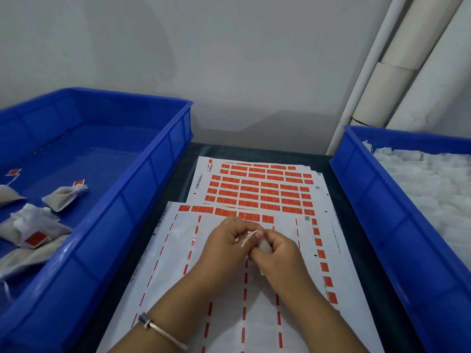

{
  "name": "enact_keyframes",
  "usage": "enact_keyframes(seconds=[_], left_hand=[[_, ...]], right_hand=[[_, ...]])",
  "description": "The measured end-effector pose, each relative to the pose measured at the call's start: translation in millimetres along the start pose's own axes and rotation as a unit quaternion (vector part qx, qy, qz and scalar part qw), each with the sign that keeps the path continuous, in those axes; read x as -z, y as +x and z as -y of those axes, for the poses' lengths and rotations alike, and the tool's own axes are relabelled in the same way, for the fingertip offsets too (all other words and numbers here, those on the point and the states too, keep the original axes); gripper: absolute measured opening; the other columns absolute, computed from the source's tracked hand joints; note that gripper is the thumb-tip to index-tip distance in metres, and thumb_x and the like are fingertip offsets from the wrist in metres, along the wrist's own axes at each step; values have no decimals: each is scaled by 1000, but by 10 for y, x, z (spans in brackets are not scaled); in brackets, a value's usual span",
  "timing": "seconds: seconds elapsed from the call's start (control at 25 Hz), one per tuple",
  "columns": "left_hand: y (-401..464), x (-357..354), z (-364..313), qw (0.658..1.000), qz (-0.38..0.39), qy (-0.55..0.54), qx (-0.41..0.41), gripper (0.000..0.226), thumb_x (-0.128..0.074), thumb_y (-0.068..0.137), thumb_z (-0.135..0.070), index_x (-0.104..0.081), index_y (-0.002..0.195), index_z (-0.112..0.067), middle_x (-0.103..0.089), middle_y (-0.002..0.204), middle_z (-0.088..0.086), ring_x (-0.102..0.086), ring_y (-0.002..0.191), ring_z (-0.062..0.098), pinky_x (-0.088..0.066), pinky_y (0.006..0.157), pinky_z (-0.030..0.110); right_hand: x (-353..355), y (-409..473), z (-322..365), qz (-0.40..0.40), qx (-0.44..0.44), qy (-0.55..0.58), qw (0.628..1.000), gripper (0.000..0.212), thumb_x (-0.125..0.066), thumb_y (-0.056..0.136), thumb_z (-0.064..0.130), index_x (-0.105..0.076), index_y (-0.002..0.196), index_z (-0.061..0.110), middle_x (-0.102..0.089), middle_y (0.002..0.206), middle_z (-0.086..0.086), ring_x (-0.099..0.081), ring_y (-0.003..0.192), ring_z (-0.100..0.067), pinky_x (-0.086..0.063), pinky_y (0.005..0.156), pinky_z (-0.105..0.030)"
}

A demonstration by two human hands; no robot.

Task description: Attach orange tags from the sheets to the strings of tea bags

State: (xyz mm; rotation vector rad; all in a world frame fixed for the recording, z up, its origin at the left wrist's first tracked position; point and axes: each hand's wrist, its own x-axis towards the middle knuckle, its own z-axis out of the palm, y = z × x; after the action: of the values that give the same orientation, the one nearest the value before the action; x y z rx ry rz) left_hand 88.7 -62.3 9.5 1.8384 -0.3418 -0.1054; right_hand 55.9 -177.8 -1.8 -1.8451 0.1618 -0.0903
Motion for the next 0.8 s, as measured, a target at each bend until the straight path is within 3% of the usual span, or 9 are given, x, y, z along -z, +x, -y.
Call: enact_keyframes(seconds=[0.12,0.32,0.44,0.56,0.64,0.72,0.8], left_hand=[[8,-32,15,998,-46,29,11,25,-59,89,-21,-60,76,-43,-58,85,-22,-58,83,5,-45,63,5],[25,-3,13,985,-49,-128,104,15,-58,90,-29,-68,81,-34,-67,79,-22,-63,80,2,-47,57,6],[23,-2,-3,982,-72,-140,108,13,-58,89,-29,-67,81,-35,-63,73,-31,-60,77,-3,-45,53,4],[45,22,0,973,-131,-142,123,11,-58,87,-34,-66,80,-35,-64,75,-27,-58,80,3,-45,59,12],[87,77,18,958,-177,-169,151,11,-56,87,-39,-66,83,-35,-65,76,-23,-59,81,6,-46,61,20],[135,119,50,937,-211,-208,185,12,-56,87,-40,-65,82,-34,-66,78,-19,-62,82,9,-49,63,23],[156,115,78,930,-227,-201,210,13,-59,87,-37,-65,77,-32,-67,80,-15,-63,81,12,-51,65,25]], right_hand=[[34,54,4,-30,-10,38,999,23,-68,84,30,-51,98,34,-70,77,16,-66,74,2,-47,52,-8],[36,31,-3,-53,25,21,998,30,-73,80,23,-51,97,37,-65,82,27,-60,83,13,-45,53,-4],[85,53,4,-30,-34,50,998,24,-70,83,22,-56,97,35,-69,78,23,-66,79,-1,-48,54,-8],[166,80,34,-20,-101,84,991,22,-68,84,20,-61,102,31,-68,92,8,-64,87,-18,-55,66,-23],[231,96,51,1,-153,231,961,22,-64,87,14,-64,106,24,-69,87,-3,-64,81,-19,-55,65,-30],[294,104,61,49,-178,436,881,27,-64,82,8,-66,108,13,-69,80,-9,-65,65,-17,-54,58,-30],[327,103,61,64,-168,541,822,43,-72,68,8,-65,110,9,-69,82,-13,-65,61,-17,-55,58,-31]])
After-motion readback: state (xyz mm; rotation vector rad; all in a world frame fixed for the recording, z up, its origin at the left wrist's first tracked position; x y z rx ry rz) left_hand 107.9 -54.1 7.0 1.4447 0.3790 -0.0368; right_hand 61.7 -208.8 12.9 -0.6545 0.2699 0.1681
